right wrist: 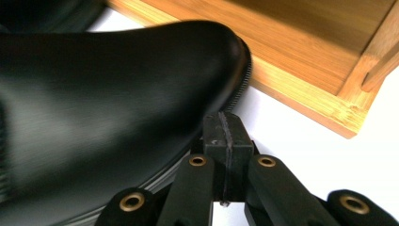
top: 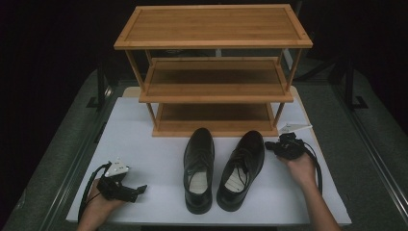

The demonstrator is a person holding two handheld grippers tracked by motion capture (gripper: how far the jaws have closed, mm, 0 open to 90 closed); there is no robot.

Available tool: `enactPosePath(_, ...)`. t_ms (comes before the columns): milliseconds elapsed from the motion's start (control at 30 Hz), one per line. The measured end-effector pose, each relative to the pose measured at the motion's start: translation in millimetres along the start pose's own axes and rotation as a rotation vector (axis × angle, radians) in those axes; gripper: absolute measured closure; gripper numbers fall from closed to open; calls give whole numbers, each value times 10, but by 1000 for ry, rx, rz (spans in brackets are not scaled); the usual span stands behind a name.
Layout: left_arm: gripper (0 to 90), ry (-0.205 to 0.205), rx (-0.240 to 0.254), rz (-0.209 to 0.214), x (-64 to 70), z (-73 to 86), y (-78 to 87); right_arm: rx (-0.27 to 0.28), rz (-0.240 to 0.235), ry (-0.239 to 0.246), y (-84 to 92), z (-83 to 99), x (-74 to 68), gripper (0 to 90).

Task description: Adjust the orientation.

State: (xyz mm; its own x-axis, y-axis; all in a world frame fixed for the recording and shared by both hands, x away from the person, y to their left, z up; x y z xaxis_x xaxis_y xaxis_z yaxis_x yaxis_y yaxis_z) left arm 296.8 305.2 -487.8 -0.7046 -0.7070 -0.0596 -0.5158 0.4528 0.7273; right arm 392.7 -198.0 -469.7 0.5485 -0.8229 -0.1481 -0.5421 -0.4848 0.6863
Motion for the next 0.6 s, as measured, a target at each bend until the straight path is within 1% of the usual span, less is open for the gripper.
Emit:
enactPosePath(100,0,0,0,0,0,0,0,-6,4,-5,-39,-15,18,899)
enactPosePath(167,0,0,0,0,0,0,0,-2,-2,-8,-67,-26,19,899)
enactPosePath(333,0,0,1,-2,-1,0,-2,-5,-4,-12,-75,-37,12,899)
enactPosePath(500,0,0,1,-2,-1,0,-2,-9,-13,-3,-146,-102,-31,899)
enactPosePath(567,0,0,-1,0,-1,0,0,-12,-20,0,-193,-141,-63,899)
enactPosePath(600,0,0,-1,0,-1,0,0,-13,-25,-2,-244,-181,-101,899)
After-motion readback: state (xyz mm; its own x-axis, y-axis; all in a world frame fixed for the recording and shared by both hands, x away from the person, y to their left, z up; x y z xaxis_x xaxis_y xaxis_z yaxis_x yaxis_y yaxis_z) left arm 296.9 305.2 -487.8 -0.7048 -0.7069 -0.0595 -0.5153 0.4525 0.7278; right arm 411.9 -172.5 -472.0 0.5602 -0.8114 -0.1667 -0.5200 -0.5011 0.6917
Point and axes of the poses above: each handheld gripper's, and its own axes: y roughly backward along the jaws, z roughly out of its underside, x roughly to its right, the point moved 5 cm from there along -y, roughly forward along the jaws, and after that the axes turned 4 degrees about -y, right-handed, at the moved point
